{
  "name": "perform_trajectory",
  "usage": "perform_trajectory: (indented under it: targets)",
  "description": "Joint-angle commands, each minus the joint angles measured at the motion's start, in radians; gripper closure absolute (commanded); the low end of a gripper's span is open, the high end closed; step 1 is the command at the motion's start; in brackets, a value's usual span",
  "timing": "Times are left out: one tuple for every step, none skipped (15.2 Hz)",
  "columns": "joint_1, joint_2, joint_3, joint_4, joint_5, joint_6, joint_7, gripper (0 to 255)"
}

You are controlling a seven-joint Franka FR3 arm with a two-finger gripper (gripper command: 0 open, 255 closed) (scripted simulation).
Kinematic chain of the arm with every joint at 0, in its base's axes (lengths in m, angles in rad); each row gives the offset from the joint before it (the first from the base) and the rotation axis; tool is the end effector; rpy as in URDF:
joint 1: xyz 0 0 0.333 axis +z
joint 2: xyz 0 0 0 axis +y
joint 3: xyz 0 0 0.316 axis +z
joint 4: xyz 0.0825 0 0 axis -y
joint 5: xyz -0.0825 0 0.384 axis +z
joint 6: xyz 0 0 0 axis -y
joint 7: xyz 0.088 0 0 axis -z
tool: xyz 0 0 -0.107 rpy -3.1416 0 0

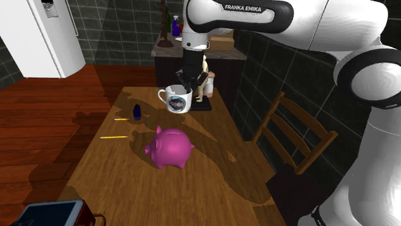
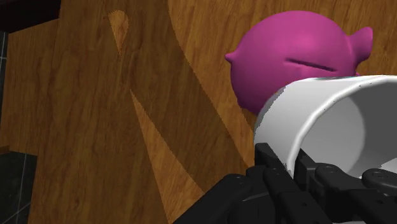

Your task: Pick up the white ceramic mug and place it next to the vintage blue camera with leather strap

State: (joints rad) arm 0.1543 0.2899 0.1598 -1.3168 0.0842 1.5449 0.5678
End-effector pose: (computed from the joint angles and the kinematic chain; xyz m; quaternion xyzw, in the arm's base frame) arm 0.6071 0.1911 0.5714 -0.9891 0.1289 0.0538 0.0463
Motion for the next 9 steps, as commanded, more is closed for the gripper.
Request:
perform_trajectory:
  targets:
    - [0.023, -0.051, 0.015, -0.076, 0.006, 0.031, 0.038, 255]
    - [0.034, -0.070, 0.022, -0.104, 0.009, 0.041, 0.055, 255]
    - [0.044, -0.088, 0.030, -0.129, 0.011, 0.051, 0.073, 255]
    - [0.055, -0.105, 0.038, -0.153, 0.014, 0.060, 0.092, 255]
    - [0.066, -0.121, 0.046, -0.175, 0.017, 0.069, 0.110, 255]
    - [0.077, -0.136, 0.054, -0.195, 0.019, 0.077, 0.129, 255]
    - [0.089, -0.149, 0.063, -0.213, 0.022, 0.085, 0.149, 255]
    - [0.100, -0.162, 0.072, -0.231, 0.024, 0.092, 0.168, 255]
    - [0.111, -0.174, 0.081, -0.246, 0.027, 0.099, 0.188, 255]
